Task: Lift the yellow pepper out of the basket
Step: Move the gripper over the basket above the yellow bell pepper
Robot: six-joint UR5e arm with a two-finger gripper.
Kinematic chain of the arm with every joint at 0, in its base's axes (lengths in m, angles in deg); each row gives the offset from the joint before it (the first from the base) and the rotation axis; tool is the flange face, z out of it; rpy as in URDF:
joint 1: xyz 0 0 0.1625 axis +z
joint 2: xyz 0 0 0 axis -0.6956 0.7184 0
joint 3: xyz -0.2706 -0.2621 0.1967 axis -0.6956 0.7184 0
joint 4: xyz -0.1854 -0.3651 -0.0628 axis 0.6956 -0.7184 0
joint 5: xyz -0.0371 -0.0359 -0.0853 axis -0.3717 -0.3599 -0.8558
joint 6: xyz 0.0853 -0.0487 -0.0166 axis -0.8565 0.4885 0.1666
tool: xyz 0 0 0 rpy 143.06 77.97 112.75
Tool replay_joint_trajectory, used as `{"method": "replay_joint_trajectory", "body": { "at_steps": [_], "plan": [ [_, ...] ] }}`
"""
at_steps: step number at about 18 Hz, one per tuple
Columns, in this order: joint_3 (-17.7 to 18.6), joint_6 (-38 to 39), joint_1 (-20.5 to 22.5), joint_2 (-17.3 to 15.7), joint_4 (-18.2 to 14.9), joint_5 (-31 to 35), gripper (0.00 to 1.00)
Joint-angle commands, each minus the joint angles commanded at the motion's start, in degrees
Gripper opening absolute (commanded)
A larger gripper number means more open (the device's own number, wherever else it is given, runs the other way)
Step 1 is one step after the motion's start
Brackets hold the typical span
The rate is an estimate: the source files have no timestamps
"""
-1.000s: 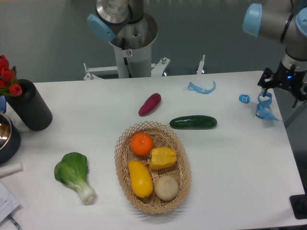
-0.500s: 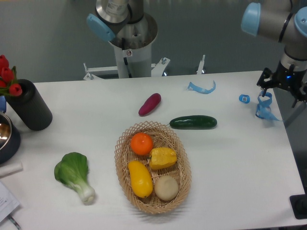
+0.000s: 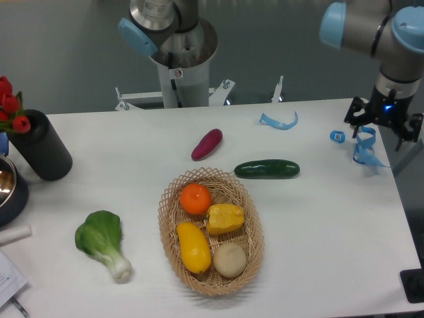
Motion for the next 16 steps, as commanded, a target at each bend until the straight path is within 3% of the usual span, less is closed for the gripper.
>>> {"method": "replay_joint_trajectory", "body": {
  "at_steps": [6,10,12,16],
  "plan": [
    [0.36,-0.78,-5.81,0.52,0.28,0.00,1.00],
    [3.60,-3.13,-8.71,0.09,0.36,0.00,1.00],
    [3.87,-6.74,-10.55,0.09,0.36,-0.09,1.00],
    [4.83,-6.67,-14.69,0.09,0.28,-2.19,1.00]
  ]
}}
